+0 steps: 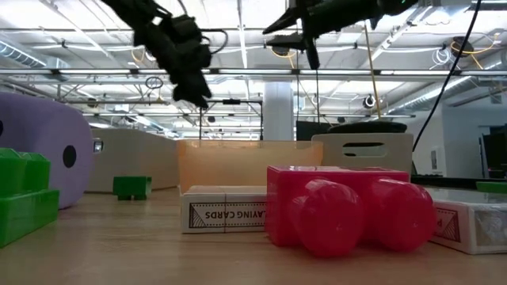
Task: Pick & Place Toys
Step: Put the blue game piece into the orange bin
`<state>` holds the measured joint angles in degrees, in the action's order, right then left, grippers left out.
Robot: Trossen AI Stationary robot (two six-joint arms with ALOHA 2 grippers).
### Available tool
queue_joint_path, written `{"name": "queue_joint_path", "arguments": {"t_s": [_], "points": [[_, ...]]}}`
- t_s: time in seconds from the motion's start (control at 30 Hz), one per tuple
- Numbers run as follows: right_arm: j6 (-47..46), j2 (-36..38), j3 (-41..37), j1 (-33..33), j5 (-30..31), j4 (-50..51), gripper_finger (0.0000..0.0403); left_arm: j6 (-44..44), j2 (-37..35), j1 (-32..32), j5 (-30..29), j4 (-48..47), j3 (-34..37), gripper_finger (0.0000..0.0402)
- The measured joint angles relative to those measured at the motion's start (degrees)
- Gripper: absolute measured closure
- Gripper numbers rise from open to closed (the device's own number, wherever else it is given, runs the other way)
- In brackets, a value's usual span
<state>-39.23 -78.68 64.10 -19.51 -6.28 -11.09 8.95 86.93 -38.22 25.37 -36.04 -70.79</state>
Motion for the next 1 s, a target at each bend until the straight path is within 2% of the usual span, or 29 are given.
{"name": "queue_joint_path", "arguments": {"t_s": [0.1, 0.2, 0.43, 0.63, 0.77, 1.0], "points": [[0.24, -1.57, -0.17, -2.94, -3.01, -1.43, 0.0303, 2.84, 6.19, 0.14, -2.00, -4.36, -7.07, 0.0174], [2.48, -2.33, 0.04, -5.70, -2.82, -2.97, 0.0302, 2.31, 12.12, -0.09, -6.26, -8.74, -13.85, 0.0174], [3.60, -1.09, -0.08, -13.94, -1.87, -1.83, 0.0302, -9.96, 21.21, 0.95, -17.02, -15.19, -25.30, 0.0174], [9.16, 2.89, -0.08, -20.58, -1.02, -1.49, 0.0303, -22.20, 24.01, 4.16, -19.80, -14.78, -26.94, 0.0174], [10.25, 5.61, 0.01, -25.41, -1.89, 0.68, 0.0303, -27.74, 26.24, 6.85, -25.07, -14.78, -26.92, 0.0174], [13.32, 7.09, 0.00, -32.01, -11.25, 3.66, 0.0303, -41.79, 29.10, 8.40, -25.96, -15.16, -26.92, 0.0174]]}}
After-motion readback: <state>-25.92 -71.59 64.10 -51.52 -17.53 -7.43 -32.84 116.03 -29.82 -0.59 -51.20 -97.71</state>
